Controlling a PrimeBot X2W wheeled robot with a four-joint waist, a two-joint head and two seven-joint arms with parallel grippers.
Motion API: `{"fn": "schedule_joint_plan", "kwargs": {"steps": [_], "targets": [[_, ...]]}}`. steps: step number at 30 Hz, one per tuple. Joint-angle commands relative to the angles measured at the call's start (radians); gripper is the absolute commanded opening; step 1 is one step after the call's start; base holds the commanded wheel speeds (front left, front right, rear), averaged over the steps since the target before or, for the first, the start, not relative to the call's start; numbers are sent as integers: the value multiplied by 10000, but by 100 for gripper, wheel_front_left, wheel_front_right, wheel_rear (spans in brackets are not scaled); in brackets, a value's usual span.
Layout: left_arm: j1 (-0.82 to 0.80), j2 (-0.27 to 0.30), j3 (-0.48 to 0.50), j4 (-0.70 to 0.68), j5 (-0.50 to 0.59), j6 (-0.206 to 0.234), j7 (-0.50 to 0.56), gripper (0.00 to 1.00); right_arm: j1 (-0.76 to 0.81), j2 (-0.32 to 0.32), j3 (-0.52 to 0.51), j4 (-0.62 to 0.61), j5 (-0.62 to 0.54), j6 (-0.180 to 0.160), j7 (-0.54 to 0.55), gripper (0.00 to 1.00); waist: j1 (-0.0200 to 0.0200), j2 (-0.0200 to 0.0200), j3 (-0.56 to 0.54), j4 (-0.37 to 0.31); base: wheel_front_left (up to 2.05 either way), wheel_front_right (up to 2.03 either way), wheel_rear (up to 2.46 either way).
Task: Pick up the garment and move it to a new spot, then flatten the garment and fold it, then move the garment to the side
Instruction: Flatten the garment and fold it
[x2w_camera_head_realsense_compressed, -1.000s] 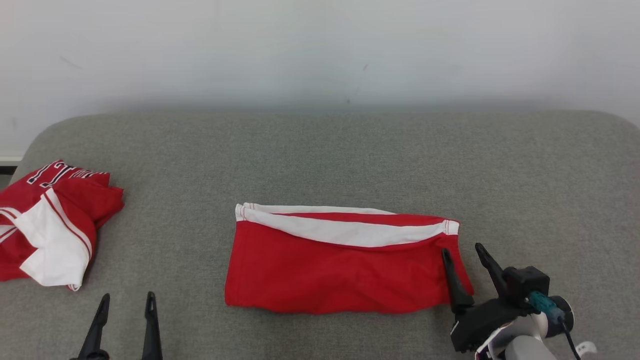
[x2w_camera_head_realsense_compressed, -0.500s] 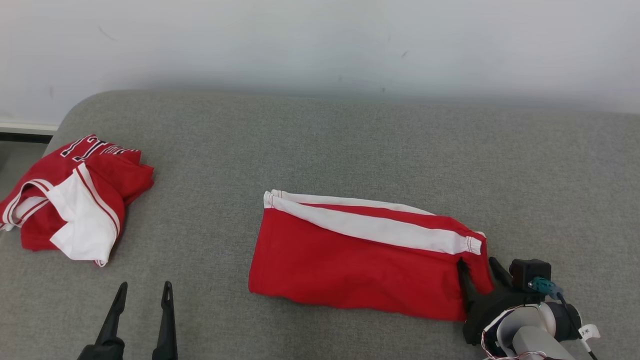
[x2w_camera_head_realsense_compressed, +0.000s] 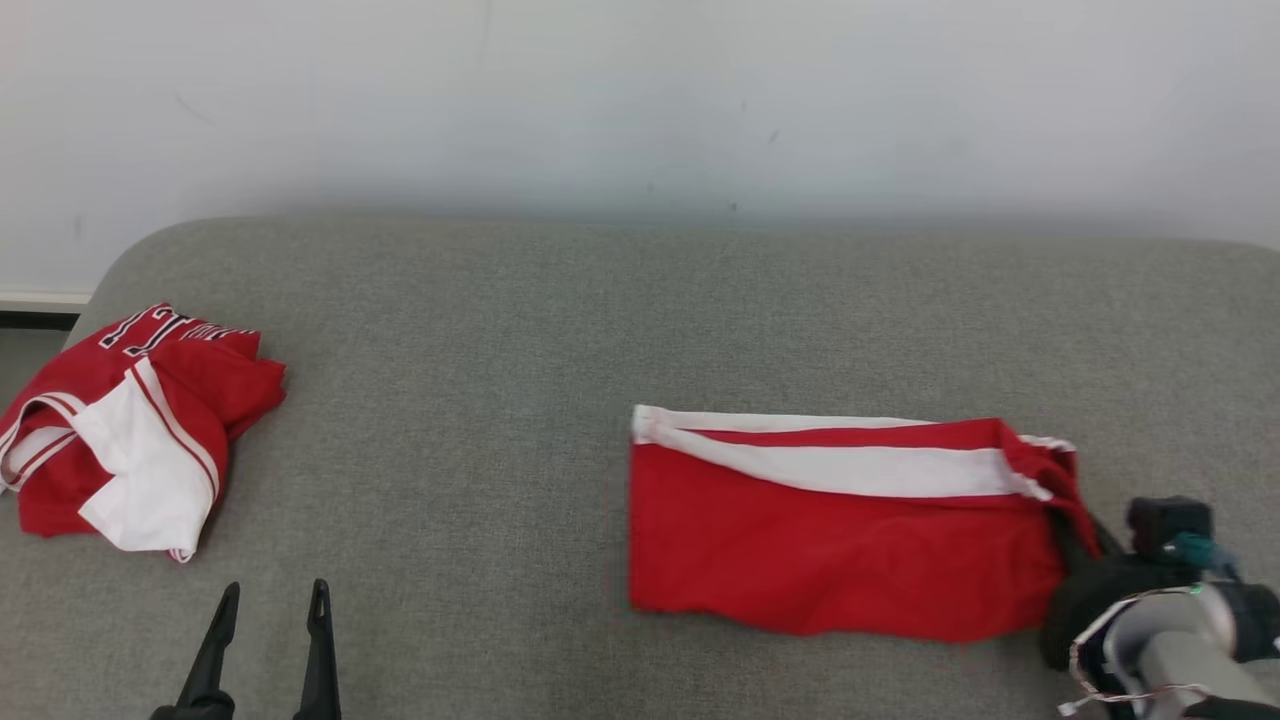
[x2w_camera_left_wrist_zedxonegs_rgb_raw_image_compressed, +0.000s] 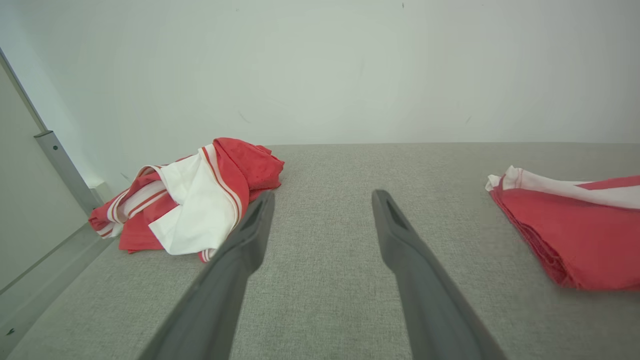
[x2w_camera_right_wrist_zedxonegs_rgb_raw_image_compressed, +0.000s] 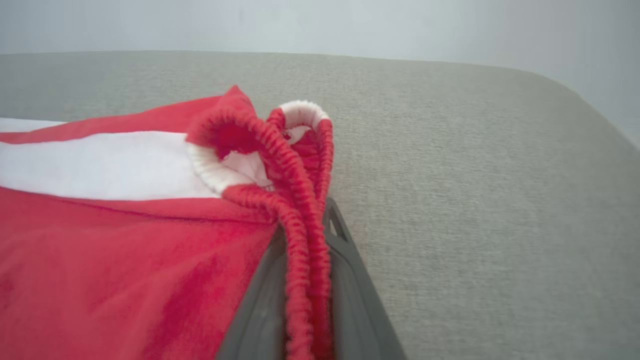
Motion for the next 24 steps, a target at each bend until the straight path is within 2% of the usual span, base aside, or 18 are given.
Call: {"fn": "schedule_joint_plan", "kwargs": {"steps": [1,5,8,17,18,24], "targets": [[119,-22,71,-54,-1,-65,-33,100,13,-282,64,19,168,-29,1,0,-1,-1,-16,-86,0,0,0],[169,-50,169,-70,5,-54,-33,100,-50,-771,55,48,991,-29,193,0,-1,-1,-16,-255,0,0,0],[255,-100,208,-132,46,-31,-33,100,60,-791,351,-404,1842,-29,640,0,-1,-1,-46,-389,0,0,0],[328,-162,378,-228,70,-32,-31,100,702,-1010,881,-3535,5606,-27,2936,0,-1,-1,24,-674,0,0,0],[328,-162,378,-228,70,-32,-31,100,702,-1010,881,-3535,5606,-27,2936,0,-1,-1,24,-674,0,0,0],[131,-209,350,-157,77,-57,-33,100,922,-769,936,-5331,7131,-27,4192,0,-1,-1,157,-690,0,0,0]]}}
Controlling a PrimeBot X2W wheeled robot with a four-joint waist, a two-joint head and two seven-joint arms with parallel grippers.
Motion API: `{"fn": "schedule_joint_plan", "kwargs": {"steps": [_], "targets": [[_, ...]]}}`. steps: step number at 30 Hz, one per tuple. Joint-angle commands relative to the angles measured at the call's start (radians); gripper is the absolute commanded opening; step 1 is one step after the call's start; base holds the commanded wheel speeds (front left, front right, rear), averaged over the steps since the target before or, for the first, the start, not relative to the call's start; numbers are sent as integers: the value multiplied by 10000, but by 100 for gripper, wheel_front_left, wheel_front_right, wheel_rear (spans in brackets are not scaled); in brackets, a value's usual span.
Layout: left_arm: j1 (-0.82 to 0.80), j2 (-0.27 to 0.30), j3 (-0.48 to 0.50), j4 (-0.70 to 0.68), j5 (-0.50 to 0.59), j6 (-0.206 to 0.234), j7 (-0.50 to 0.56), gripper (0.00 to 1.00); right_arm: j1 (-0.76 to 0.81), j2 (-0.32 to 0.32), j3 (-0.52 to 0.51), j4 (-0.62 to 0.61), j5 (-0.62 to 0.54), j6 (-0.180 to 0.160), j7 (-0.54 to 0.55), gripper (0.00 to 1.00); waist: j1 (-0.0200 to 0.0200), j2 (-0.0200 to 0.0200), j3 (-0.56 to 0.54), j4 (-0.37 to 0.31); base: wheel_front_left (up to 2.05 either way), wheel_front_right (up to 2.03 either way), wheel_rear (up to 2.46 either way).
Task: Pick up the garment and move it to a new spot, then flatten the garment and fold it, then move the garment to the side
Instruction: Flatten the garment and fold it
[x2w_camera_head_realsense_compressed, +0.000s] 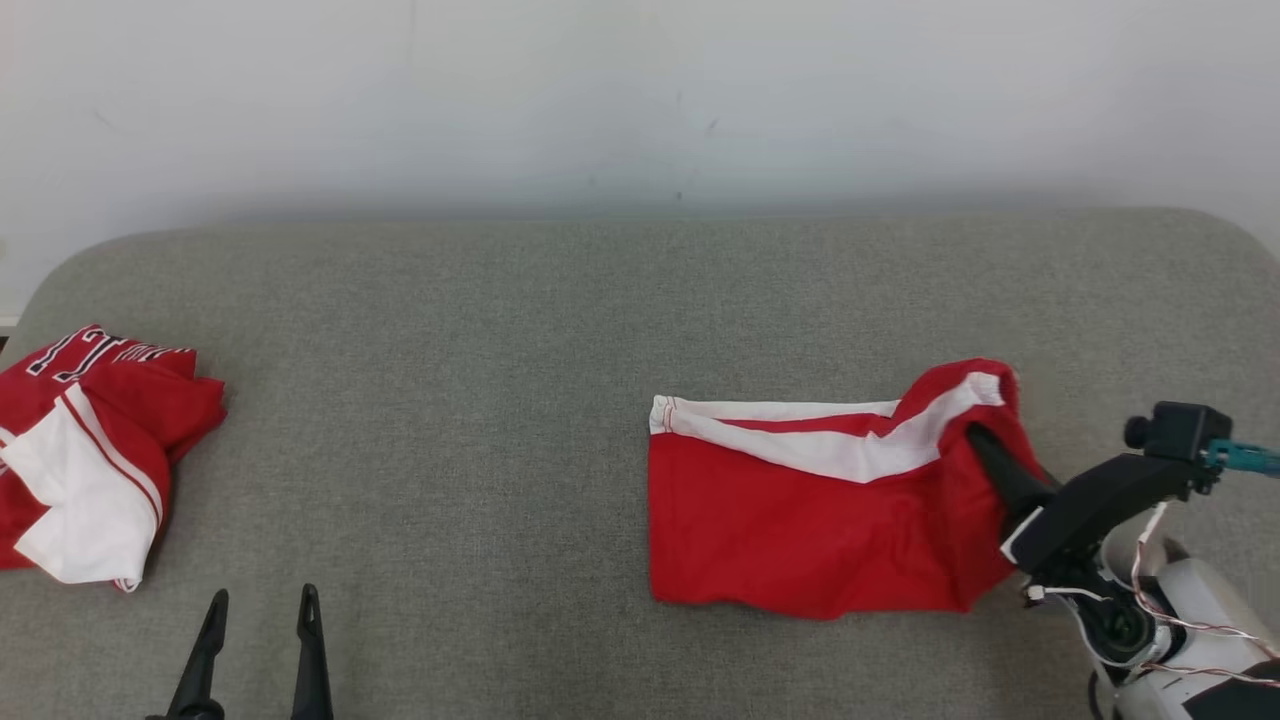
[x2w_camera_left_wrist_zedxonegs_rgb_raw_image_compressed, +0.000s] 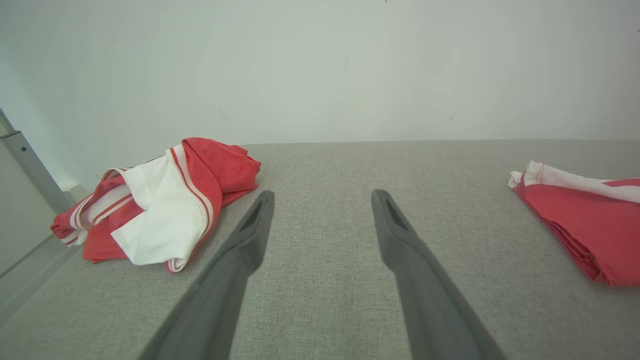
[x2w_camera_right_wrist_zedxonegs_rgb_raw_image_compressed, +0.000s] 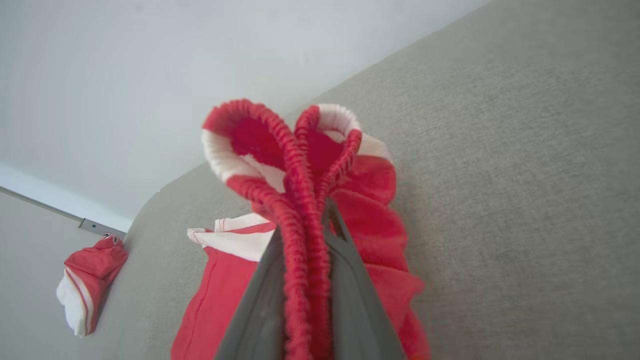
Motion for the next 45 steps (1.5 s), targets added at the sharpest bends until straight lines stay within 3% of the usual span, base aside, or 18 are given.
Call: {"fn": "schedule_joint_plan", "kwargs": {"steps": [1,7,18,26,34,35,36,45], "targets": [[-85,-46,-19,13,39,9,-33,100,115,160,77,-170,150,-25,155,0,0,0,56,46,0,0,0],[-268,-123,-213,2,-7,51,-35,100,-62,853,172,-731,533,-25,1050,0,0,0,247,285,0,0,0],[-698,-180,-541,285,-263,40,-35,100,-1004,2106,393,155,-916,-25,1711,0,0,0,481,856,0,0,0],[-926,-190,-822,460,-421,91,-33,100,-1284,2624,332,1206,-1757,-24,1501,0,0,0,592,1241,0,0,0],[-918,-194,-831,571,-511,151,-35,100,-1414,3102,415,1885,-2201,-24,844,0,0,0,563,1154,0,0,0],[-915,-191,-827,592,-499,148,-33,100,-1483,3123,460,1917,-2300,-24,695,25,0,0,549,1142,0,0,0],[-918,-193,-829,612,-492,147,-35,100,-1522,3146,550,1918,-2359,-24,591,100,0,0,531,1129,0,0,0],[-662,-192,-580,599,-344,161,-33,100,-1113,2513,995,925,-2401,-24,-613,100,0,0,246,895,0,0,0]]}}
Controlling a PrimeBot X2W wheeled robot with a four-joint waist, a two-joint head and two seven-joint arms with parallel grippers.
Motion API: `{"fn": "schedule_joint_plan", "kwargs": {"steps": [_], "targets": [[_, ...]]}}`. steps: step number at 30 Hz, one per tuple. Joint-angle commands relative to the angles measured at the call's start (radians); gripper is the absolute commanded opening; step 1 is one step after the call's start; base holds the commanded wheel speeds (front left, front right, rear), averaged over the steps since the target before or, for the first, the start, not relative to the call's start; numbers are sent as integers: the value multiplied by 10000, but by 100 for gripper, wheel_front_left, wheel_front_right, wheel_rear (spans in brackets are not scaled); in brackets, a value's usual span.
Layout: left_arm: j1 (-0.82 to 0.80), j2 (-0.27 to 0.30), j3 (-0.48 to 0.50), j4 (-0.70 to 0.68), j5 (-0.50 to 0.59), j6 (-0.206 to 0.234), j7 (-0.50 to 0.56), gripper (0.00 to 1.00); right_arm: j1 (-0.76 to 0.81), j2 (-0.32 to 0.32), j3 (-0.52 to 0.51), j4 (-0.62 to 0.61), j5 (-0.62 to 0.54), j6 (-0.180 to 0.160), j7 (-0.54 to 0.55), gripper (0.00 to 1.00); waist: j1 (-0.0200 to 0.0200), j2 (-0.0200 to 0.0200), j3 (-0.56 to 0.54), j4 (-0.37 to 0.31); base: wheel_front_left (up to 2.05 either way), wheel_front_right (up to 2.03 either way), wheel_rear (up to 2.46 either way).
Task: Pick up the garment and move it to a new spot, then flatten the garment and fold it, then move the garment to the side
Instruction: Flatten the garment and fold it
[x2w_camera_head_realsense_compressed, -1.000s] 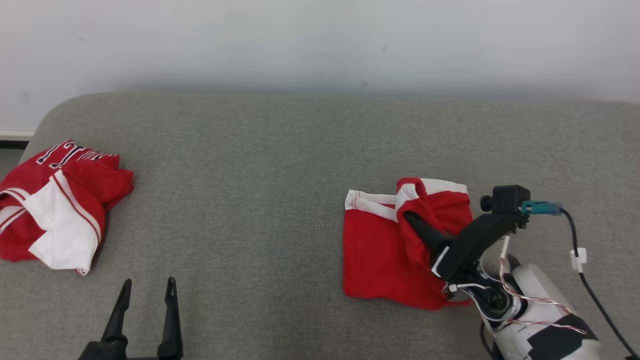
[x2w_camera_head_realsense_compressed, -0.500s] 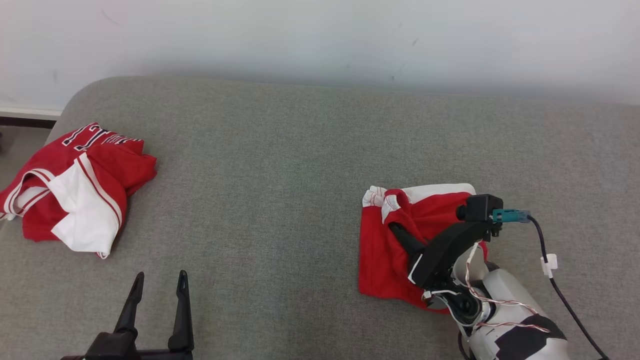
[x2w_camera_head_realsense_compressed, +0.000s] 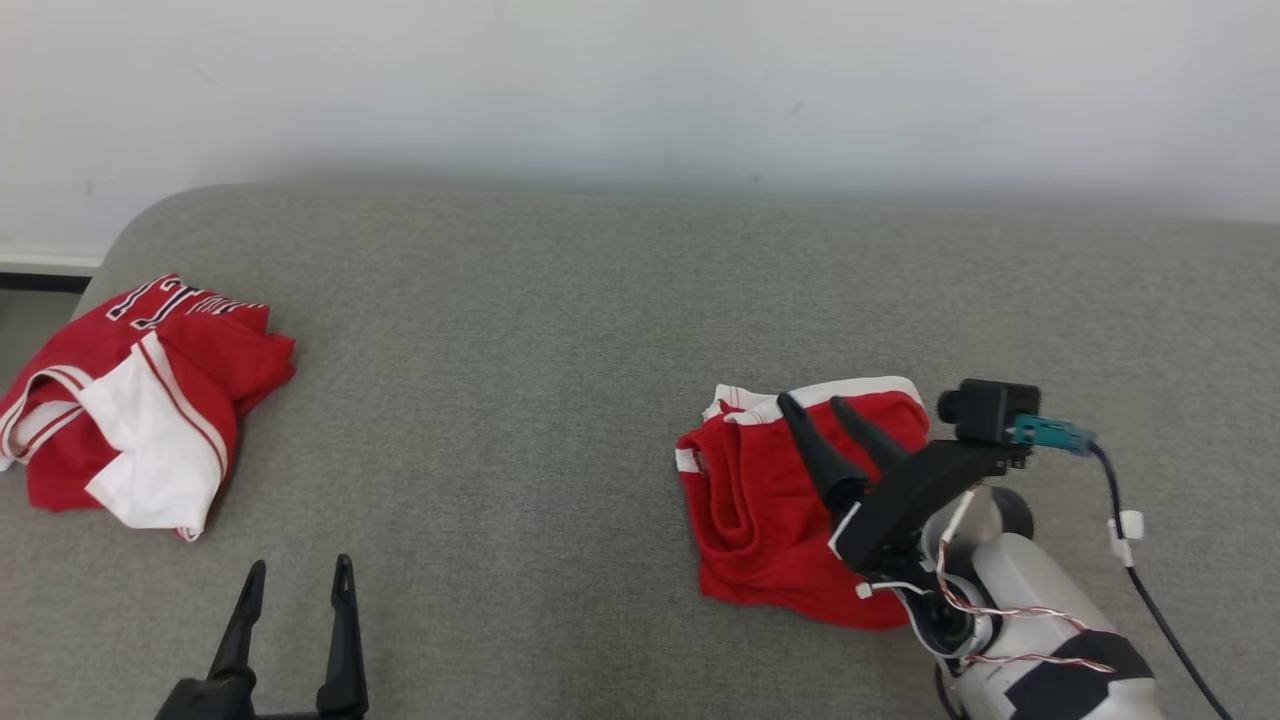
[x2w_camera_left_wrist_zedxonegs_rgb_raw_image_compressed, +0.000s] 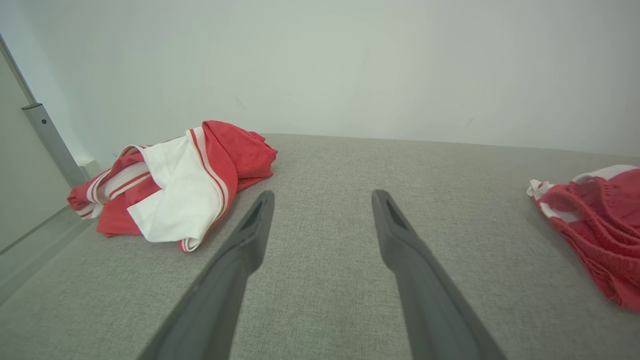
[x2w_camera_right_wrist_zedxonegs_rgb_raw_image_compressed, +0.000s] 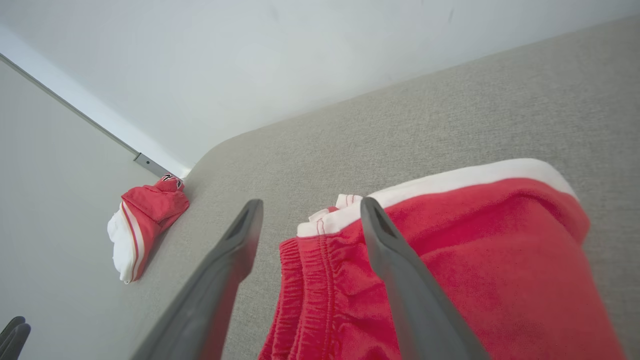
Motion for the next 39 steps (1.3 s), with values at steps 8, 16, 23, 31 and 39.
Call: {"fn": "schedule_joint_plan", "kwargs": {"steps": [8,16,23,31,39], "targets": [[410,-12,535,-276,207,102,-31,100,921,-964,-145,-1646,-412,-26,-1734,100,1,0,-149,-695,0,0,0],[533,44,1062,-539,384,126,-33,100,1756,-1383,-885,-2429,-1715,-26,-3361,100,1,0,-124,-1388,0,0,0],[457,101,1261,-616,523,87,-31,100,2715,-1068,-1663,-2982,-2749,-26,-3731,100,1,0,-121,-1657,0,0,0],[496,114,1202,-628,625,28,-31,100,4229,-156,-2795,-4303,-4034,-26,-3718,100,1,0,-256,-1571,0,0,0],[620,156,1120,-598,624,-38,-31,100,5043,296,-2867,-4633,-5076,-26,-3717,100,1,0,-346,-1447,0,0,0]]}}
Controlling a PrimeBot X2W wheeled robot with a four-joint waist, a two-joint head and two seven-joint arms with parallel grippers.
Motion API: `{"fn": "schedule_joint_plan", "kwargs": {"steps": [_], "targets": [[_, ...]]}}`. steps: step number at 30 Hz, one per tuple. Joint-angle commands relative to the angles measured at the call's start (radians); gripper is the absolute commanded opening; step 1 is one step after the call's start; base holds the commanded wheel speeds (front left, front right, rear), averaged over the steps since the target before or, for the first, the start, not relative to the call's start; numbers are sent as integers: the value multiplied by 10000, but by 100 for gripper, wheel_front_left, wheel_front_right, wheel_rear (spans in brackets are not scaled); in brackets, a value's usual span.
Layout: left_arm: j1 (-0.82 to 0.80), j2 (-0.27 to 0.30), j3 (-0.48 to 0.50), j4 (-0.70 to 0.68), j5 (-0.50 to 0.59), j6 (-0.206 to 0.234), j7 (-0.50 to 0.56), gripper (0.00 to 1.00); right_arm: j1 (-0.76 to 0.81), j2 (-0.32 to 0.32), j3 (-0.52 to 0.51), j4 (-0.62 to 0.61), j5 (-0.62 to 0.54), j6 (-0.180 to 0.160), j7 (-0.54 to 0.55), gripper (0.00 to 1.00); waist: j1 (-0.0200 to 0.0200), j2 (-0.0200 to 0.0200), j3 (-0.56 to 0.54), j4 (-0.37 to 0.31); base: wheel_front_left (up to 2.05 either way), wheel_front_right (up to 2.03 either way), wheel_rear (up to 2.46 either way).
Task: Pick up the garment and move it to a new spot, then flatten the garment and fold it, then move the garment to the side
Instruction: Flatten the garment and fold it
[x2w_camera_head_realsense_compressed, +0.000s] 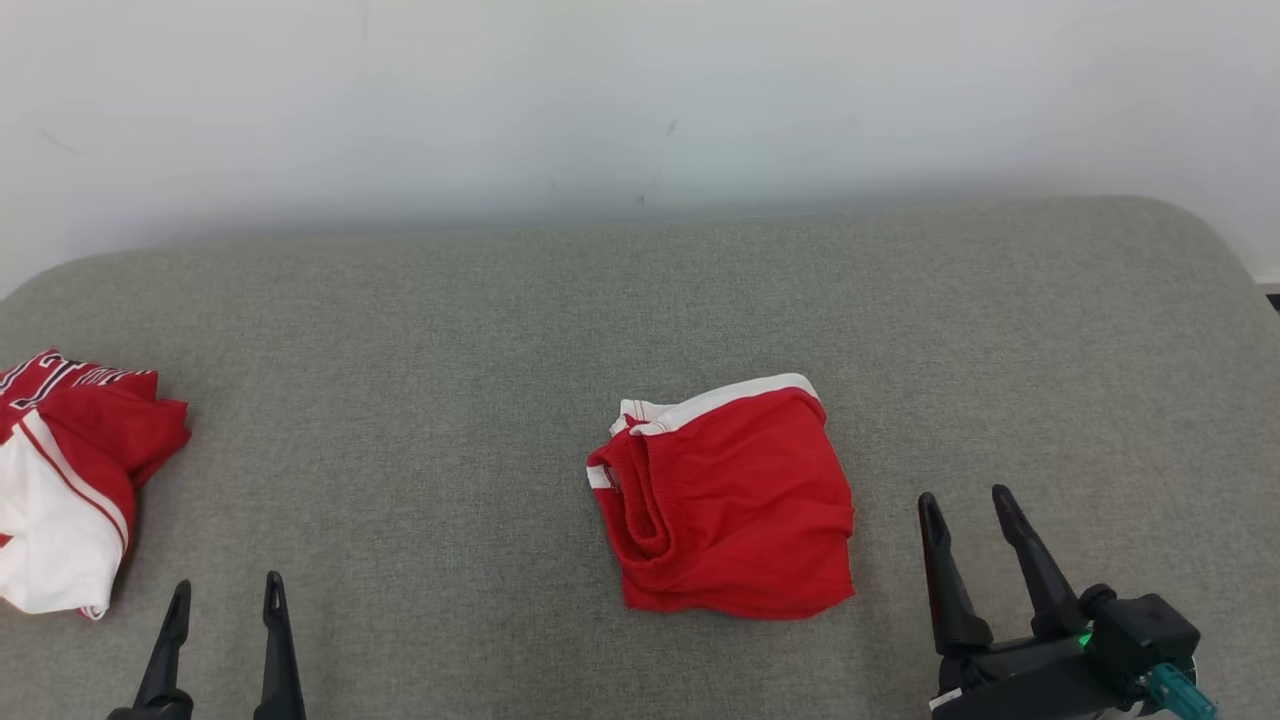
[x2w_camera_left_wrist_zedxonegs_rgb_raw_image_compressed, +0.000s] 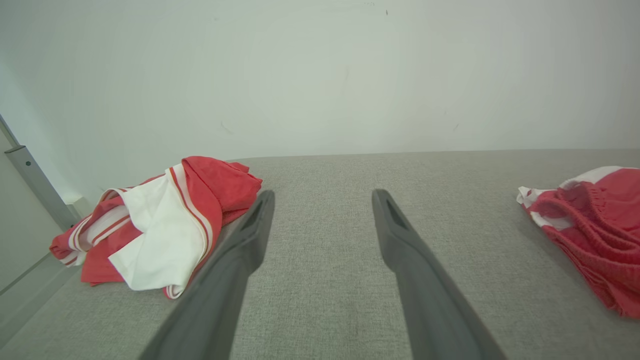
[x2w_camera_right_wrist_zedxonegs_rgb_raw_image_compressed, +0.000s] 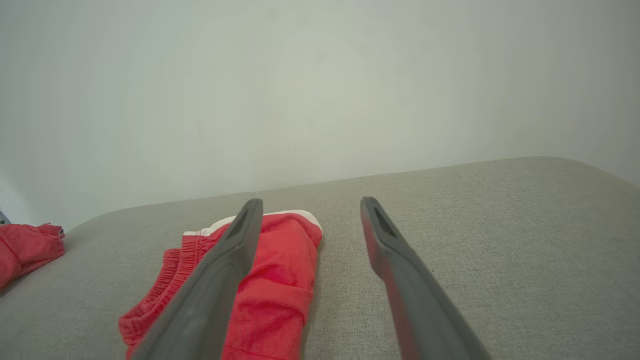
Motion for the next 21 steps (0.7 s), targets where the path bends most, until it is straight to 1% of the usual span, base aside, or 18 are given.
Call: {"fn": "schedule_joint_plan", "kwargs": {"steps": [1,7,11,21], "targets": [[107,56,-9,11,47,9,-31,100,98,62,9,-21,-145,-26,1,100,1,0,-20,18,0,0,0],[222,90,-94,11,-38,-70,-31,100,286,310,-159,117,-644,-26,0,100,1,0,-144,123,0,0,0],[266,221,-244,101,148,-79,-31,100,362,420,-173,227,-865,-26,0,100,1,0,-208,187,0,0,0],[357,262,-256,147,148,-83,-31,100,414,556,-427,311,-1050,-26,-1,100,1,0,-263,309,0,0,0]]}}
